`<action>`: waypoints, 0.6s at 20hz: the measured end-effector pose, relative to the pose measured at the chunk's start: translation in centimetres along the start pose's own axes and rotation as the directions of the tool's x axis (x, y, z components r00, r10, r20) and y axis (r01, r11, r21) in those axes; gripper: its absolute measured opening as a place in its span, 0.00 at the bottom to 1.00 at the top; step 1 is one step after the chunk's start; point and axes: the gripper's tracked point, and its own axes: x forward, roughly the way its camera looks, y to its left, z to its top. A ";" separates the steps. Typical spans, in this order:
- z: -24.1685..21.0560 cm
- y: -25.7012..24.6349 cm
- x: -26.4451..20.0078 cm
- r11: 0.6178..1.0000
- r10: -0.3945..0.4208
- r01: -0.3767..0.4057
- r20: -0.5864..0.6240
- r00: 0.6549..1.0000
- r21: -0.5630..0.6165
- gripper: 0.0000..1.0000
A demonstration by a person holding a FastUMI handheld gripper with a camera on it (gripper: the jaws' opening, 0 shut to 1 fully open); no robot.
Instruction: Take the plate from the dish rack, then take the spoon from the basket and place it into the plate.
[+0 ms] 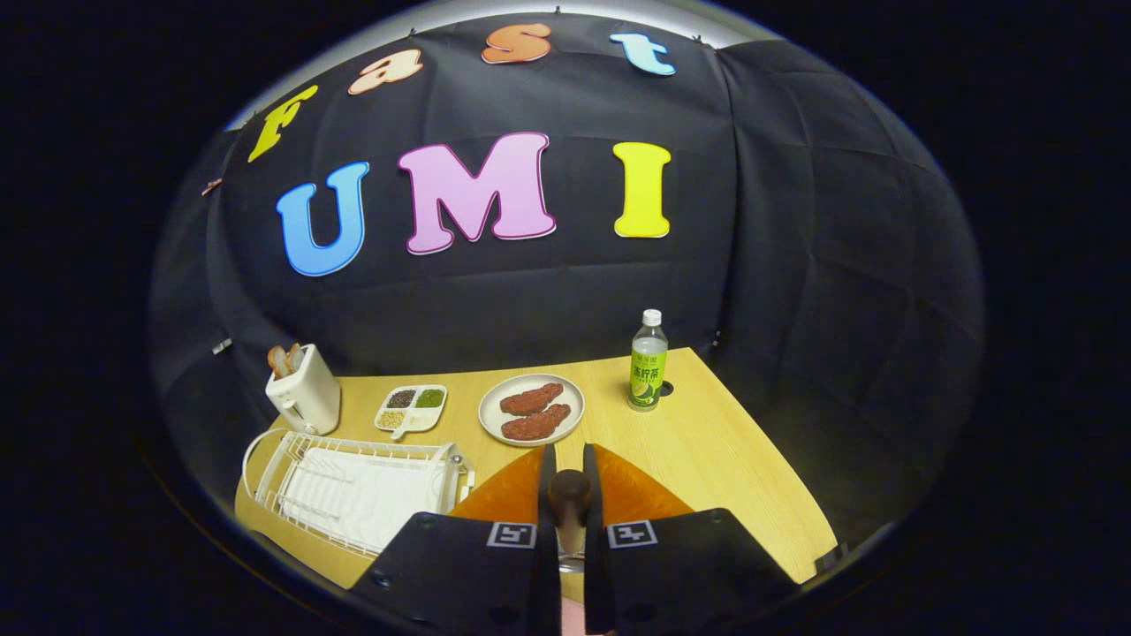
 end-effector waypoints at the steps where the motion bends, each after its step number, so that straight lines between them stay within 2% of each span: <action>1: -0.5 0.4 -1.3 1.000 0.004 -0.003 -0.007 1.000 0.007 0.14; 5: -5.0 2.8 -5.4 0.999 0.037 -0.036 -0.065 0.997 0.022 0.14; 12: -15.9 5.7 -7.7 0.996 0.059 -0.040 -0.258 0.964 0.075 0.14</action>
